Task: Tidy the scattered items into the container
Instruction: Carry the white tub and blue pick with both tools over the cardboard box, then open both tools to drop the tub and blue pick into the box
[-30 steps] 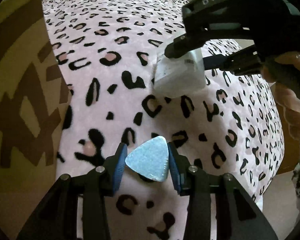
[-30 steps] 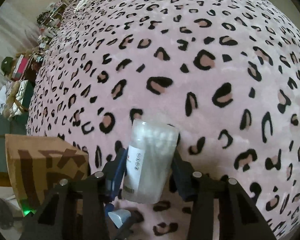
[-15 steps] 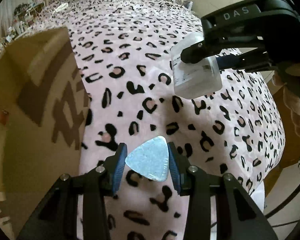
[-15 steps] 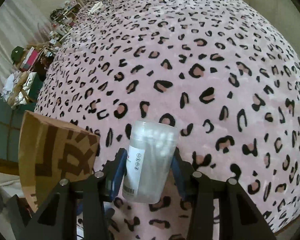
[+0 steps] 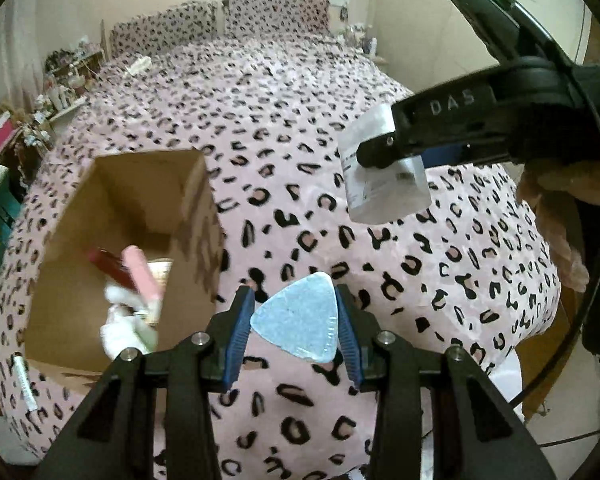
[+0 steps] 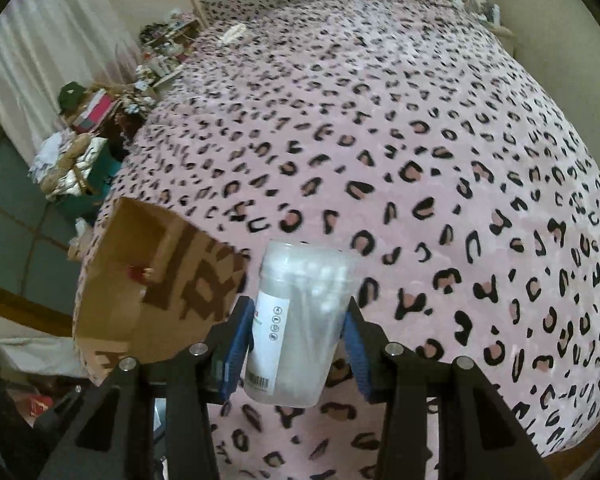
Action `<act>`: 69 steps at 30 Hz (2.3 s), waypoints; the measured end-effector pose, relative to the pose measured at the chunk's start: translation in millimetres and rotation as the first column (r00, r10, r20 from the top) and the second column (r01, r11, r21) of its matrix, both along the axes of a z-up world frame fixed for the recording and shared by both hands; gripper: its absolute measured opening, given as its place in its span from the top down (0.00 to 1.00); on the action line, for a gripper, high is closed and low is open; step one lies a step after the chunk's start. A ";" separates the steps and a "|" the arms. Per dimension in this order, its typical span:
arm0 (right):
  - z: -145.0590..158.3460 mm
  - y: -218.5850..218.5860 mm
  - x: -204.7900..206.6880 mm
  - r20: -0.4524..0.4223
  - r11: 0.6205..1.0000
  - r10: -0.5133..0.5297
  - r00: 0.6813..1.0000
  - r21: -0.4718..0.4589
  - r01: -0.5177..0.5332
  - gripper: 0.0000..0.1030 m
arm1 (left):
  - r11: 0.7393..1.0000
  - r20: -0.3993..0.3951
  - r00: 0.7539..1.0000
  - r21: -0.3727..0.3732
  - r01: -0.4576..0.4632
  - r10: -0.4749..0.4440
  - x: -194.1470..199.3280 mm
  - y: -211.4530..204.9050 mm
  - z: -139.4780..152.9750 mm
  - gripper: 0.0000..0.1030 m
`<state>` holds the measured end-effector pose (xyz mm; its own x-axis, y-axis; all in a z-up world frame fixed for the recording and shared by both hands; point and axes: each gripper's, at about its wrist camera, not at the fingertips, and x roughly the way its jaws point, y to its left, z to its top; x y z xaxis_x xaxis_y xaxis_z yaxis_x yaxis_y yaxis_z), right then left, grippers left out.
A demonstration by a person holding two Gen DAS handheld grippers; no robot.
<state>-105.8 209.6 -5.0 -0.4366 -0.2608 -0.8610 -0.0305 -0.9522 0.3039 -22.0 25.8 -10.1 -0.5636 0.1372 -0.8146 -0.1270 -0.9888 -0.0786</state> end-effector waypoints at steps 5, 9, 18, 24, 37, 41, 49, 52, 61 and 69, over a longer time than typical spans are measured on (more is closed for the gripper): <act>18.9 -35.2 6.0 -0.034 0.999 0.053 0.998 -0.003 -0.054 0.57 | 0.999 -0.042 0.998 -0.009 -0.048 0.047 16.7 -26.9 24.4 0.60; 38.2 -65.3 7.5 -0.066 0.994 0.107 0.992 -0.003 -0.107 0.57 | 0.996 -0.063 0.994 -0.010 -0.094 0.093 28.4 -51.9 38.1 0.60; 62.0 -129.4 -3.2 -0.113 0.979 0.202 0.973 -0.007 -0.204 0.57 | 0.979 -0.079 0.976 -0.020 -0.204 0.202 36.1 -111.4 51.6 0.60; 53.0 -161.6 -17.9 -0.093 0.970 0.239 0.967 -0.013 -0.241 0.57 | 0.966 -0.048 0.966 -0.019 -0.257 0.256 34.1 -143.2 39.5 0.60; 25.0 -193.3 -40.3 -0.029 0.962 0.275 0.961 0.012 -0.274 0.56 | 0.962 0.011 0.969 0.115 -0.248 0.249 2.2 -163.1 -1.4 0.60; 17.1 -196.1 -45.8 -0.009 0.961 0.276 0.961 0.023 -0.276 0.56 | 0.961 0.031 0.968 0.118 -0.251 0.249 -3.9 -165.9 -9.6 0.60; 7.3 -202.8 -50.2 0.024 0.954 0.299 0.954 0.028 -0.299 0.56 | 0.951 0.071 0.961 0.141 -0.275 0.267 -10.0 -173.5 -17.2 0.41; 4.0 -204.0 -51.6 0.055 0.954 0.296 0.954 0.023 -0.297 0.56 | 0.951 0.069 0.959 0.127 -0.283 0.276 -10.2 -175.0 -15.6 0.34; 22.2 -207.1 -46.7 0.007 0.950 0.306 0.952 0.059 -0.306 0.56 | 0.952 0.075 0.958 0.109 -0.285 0.278 -8.4 -175.5 -11.9 0.27; 26.4 -206.2 -43.5 0.007 0.948 0.313 0.950 0.064 -0.313 0.56 | 0.955 0.058 0.960 0.096 -0.280 0.275 -3.6 -173.2 -0.4 0.27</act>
